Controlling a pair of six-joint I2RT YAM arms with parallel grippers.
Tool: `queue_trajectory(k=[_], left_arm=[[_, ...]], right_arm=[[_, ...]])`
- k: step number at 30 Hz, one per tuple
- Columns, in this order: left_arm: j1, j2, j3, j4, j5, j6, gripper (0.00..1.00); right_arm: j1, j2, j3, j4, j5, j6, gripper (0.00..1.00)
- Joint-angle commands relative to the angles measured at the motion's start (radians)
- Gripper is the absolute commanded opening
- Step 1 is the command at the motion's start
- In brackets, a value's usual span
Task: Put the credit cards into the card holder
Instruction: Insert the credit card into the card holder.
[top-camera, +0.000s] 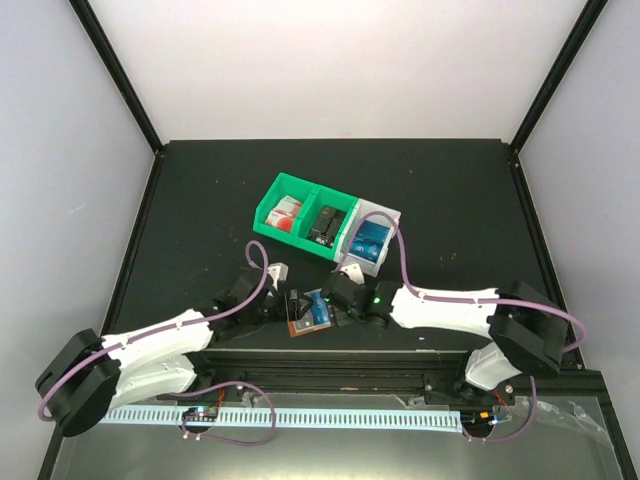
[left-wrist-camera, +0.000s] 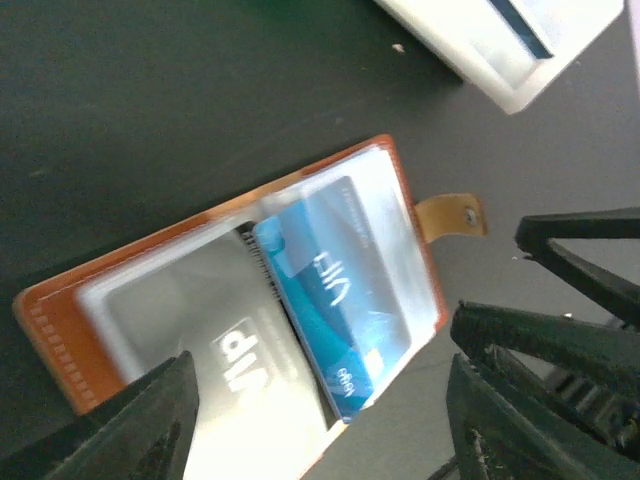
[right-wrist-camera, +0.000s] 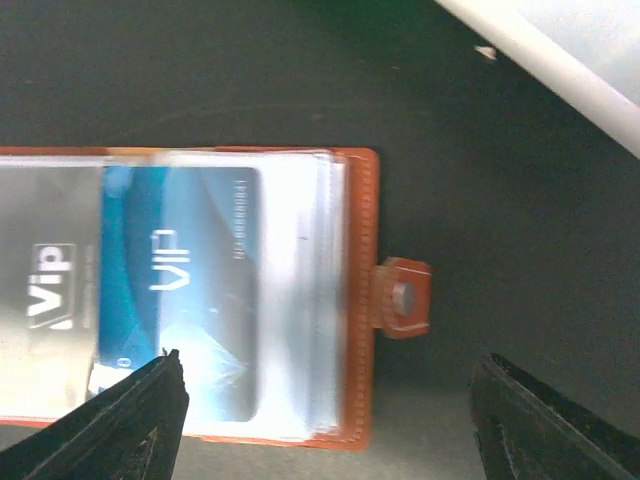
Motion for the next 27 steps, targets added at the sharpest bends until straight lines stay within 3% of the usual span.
queue_trajectory(k=[1,6,11,18,27], left_arm=[[0.008,-0.054,-0.006,-0.164,-0.107,0.019,0.63],[0.023,-0.031,-0.043,-0.106,-0.069,-0.006,0.34],[0.038,-0.019,-0.076,-0.099,-0.077,-0.046,0.18],[0.042,-0.068,-0.154,-0.112,-0.111,-0.111,0.13],[0.044,-0.045,-0.162,-0.119,-0.117,-0.116,0.10]], right_arm=[[0.076,0.091,0.119,-0.047,0.124,-0.014,0.79],[0.153,0.233,0.274,-0.131,0.220,-0.031,0.80],[0.172,0.324,0.345,-0.147,0.234,-0.057,0.81],[0.173,0.391,0.367,-0.135,0.208,-0.080,0.79],[0.174,0.416,0.371,-0.208,0.314,0.030,0.68]])
